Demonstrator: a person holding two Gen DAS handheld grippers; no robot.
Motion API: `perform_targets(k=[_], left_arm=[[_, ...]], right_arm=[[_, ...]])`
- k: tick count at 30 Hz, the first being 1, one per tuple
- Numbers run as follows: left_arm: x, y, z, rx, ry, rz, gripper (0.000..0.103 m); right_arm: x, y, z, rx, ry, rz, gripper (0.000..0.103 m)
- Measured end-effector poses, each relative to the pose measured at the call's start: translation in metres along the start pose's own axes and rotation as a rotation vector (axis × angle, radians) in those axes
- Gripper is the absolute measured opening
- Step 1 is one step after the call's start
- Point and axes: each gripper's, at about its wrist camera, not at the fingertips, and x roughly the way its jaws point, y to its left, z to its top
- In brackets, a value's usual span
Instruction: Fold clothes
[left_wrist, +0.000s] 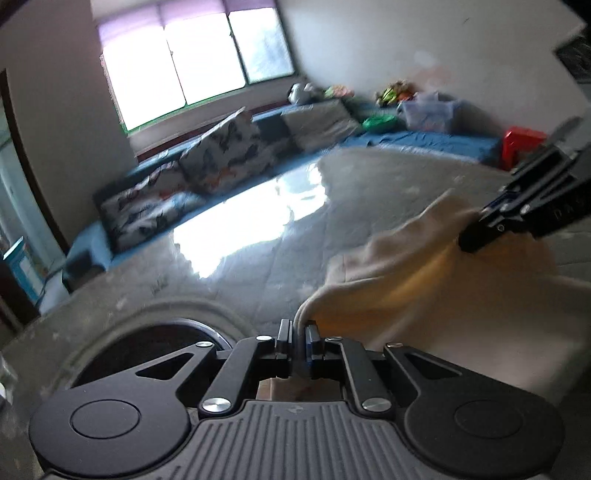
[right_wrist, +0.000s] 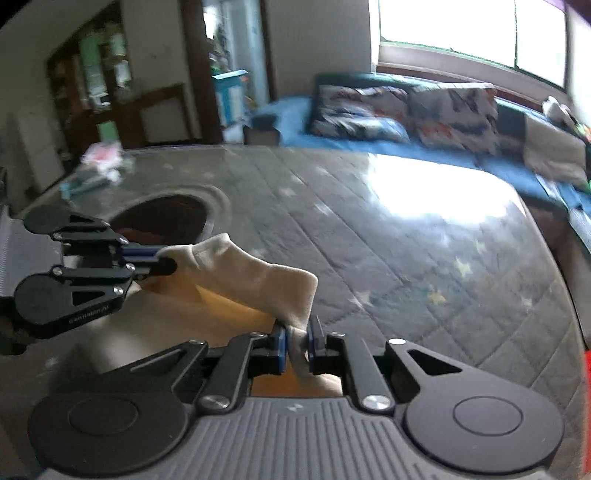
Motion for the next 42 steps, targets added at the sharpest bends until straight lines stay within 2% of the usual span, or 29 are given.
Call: perform_targets(k=[3,6,10,13,19,26,29,34,35,38,42], left_arm=[[0.015,0.002,-0.004,-0.015,0.019,0.053,0.026],[0.018,0.009,-0.007,-0.028,0.028,0.091,0.028],[0.013,0.021,-0.007,-0.089,0.042,0.131,0.028],[-0.005,0.026,-0.007,-0.136,0.026,0.135,0.028],[-0.039,0.015,-0.011,-0.187,0.005,0.003,0.029],[-0.047,-0.005,-0.026,-0.145,0.023,-0.005,0.029],[-0.043,0.001,-0.032,-0.164,0.04,0.006,0.029],[-0.045,0.0,-0.036,-0.165,0.036,0.017,0.03],[-0.045,-0.002,-0.036,-0.159,0.035,0.022,0.03],[-0.045,-0.004,-0.036,-0.158,0.033,0.03,0.03],[-0.046,-0.006,-0.038,-0.14,0.032,0.037,0.032]], right_arm=[[0.008,-0.008,-0.007,0.049,-0.011,-0.041,0.016],[0.014,-0.015,-0.014,0.096,-0.024,-0.081,0.019],[-0.008,-0.018,-0.02,0.097,-0.063,-0.116,0.022],[-0.027,-0.021,-0.031,0.112,-0.068,-0.117,0.023],[-0.047,-0.029,-0.061,0.171,-0.042,-0.137,0.024],[-0.038,-0.03,-0.068,0.23,-0.054,-0.093,0.024],[-0.034,-0.027,-0.07,0.223,-0.041,-0.099,0.024],[-0.037,-0.035,-0.078,0.295,-0.051,-0.092,0.024],[-0.037,-0.035,-0.079,0.293,-0.048,-0.09,0.023],[-0.039,-0.03,-0.077,0.27,-0.065,-0.094,0.007],[-0.044,-0.021,-0.062,0.209,-0.11,-0.122,0.004]])
